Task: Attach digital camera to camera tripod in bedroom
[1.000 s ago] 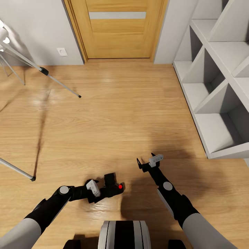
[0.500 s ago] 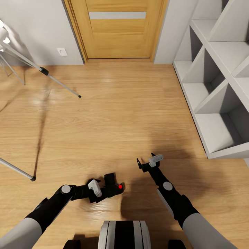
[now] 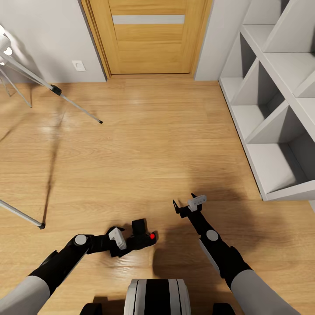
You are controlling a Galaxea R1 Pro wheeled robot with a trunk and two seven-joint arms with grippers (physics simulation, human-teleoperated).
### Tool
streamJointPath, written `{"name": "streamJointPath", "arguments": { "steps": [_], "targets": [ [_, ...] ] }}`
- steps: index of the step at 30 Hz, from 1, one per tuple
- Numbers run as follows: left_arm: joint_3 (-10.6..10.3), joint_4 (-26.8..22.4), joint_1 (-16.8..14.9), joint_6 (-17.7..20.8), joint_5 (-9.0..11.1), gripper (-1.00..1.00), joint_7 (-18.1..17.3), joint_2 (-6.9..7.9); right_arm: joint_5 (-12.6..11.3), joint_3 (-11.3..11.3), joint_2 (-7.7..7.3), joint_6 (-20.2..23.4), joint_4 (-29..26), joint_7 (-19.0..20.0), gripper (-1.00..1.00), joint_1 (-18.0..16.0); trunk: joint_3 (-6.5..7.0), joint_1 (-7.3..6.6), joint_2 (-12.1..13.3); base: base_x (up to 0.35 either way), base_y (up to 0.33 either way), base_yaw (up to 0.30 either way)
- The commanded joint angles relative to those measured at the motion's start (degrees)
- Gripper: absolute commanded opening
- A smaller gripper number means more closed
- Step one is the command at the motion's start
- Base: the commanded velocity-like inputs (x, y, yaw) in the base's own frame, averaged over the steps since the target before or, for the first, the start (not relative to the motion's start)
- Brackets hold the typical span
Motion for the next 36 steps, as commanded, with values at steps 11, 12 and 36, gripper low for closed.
{"name": "streamJointPath", "arguments": {
  "steps": [11,12,36],
  "targets": [
    [-0.3,2.0,0.0,-0.5,-0.3,1.0,-0.1,0.86,0.0,0.2,0.01,-0.1,0.0,0.0,1.0,0.0,-0.03,-0.01,0.0,0.0,0.0,0.0],
    [-0.4,2.0,0.0,-0.5,-0.3,1.0,-0.1,0.85,0.0,0.3,0.01,-0.1,0.0,0.0,1.0,0.0,-0.03,-0.01,0.0,0.0,0.0,0.0],
    [-0.4,2.0,0.0,-0.5,-0.3,1.0,-0.1,0.64,0.1,0.9,-0.01,0.0,0.0,0.0,1.0,0.0,-0.03,-0.01,0.0,0.009,0.0,0.0]
  ]
}}
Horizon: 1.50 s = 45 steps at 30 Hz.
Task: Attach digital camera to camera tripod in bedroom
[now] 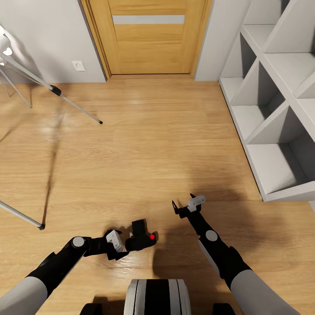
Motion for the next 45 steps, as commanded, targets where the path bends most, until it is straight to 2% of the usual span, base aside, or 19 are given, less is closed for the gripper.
{"name": "streamJointPath", "arguments": {
  "steps": [1,11,19,23,45],
  "targets": [
    [-0.1,-0.1,0.0,0.0,-0.3,1.0,-0.1,-0.01,0.0,0.1,-0.06,-0.2,0.0,0.1,1.0,0.0,-0.03,-0.01,0.0,0.005,0.0,0.0],
    [-0.3,-0.1,0.0,0.0,-0.3,1.0,-0.1,-0.33,0.0,0.1,-0.02,-0.2,0.0,0.1,1.0,0.0,-0.03,-0.01,0.0,0.001,0.0,0.0],
    [-3.6,0.0,0.0,0.0,-0.3,1.0,-0.1,-0.5,0.0,0.1,-0.05,-0.2,0.0,0.1,1.0,0.0,-0.03,-0.01,0.0,0.0,0.0,0.0],
    [-4.4,0.0,0.0,0.0,-0.3,1.0,-0.1,-0.51,0.0,0.1,-0.01,-0.2,0.0,0.1,1.0,0.0,-0.03,-0.01,0.0,0.0,0.0,0.0],
    [-4.6,0.0,0.0,0.6,-0.2,1.0,-0.1,-1.12,0.0,0.1,-0.05,-0.2,0.0,0.1,1.0,0.0,-0.03,-0.01,0.0,0.0,0.0,0.0]
  ]
}}
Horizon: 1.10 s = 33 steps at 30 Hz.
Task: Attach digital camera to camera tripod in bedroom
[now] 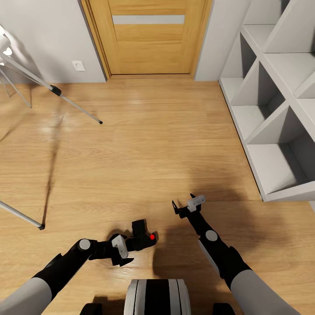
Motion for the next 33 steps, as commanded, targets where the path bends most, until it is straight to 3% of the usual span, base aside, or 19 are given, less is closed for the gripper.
{"name": "streamJointPath", "arguments": {
  "steps": [1,33],
  "targets": [
    [-0.1,-0.1,0.0,0.0,-0.3,1.0,-0.1,0.03,0.0,0.1,-0.01,-0.2,0.0,0.1,1.0,0.0,-0.03,-0.01,0.0,0.0,0.0,0.0],
    [0.4,-0.4,0.0,0.0,-0.3,1.0,0.0,0.2,-0.1,0.1,-0.04,-0.2,0.0,0.1,1.0,0.0,-0.03,-0.01,0.0,0.0,0.0,0.0]
  ]
}}
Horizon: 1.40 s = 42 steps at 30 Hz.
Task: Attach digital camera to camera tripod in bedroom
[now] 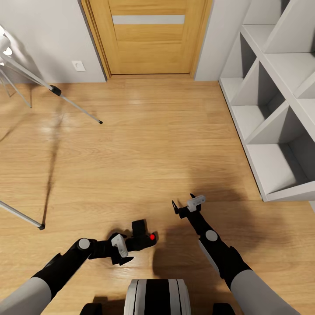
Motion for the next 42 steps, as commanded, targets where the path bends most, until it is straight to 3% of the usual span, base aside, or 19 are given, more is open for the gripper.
{"name": "streamJointPath", "arguments": {
  "steps": [1,23,28,42],
  "targets": [
    [-0.1,-0.1,0.0,0.0,-0.3,1.0,-0.1,0.07,0.0,0.1,-0.04,-0.2,0.0,0.1,1.0,0.0,-0.03,-0.01,0.0,0.0,0.0,0.0],
    [-0.2,-0.2,0.0,0.0,-0.3,1.0,-0.1,0.11,0.1,0.1,-0.04,-0.2,0.0,0.1,1.0,0.0,-0.03,-0.01,0.0,0.0,0.0,0.0],
    [-0.3,-0.3,0.0,0.0,-0.3,1.0,0.0,0.08,0.1,0.1,-0.03,-0.2,0.0,0.1,1.0,0.0,-1.14,0.12,-0.1,0.0,0.0,0.0],
    [-0.3,-0.4,0.0,0.0,-0.3,1.0,-0.1,0.06,0.0,0.1,-0.04,-0.2,0.0,0.1,1.0,0.0,-1.14,0.12,-0.1,0.0,0.0,0.0]
  ]
}}
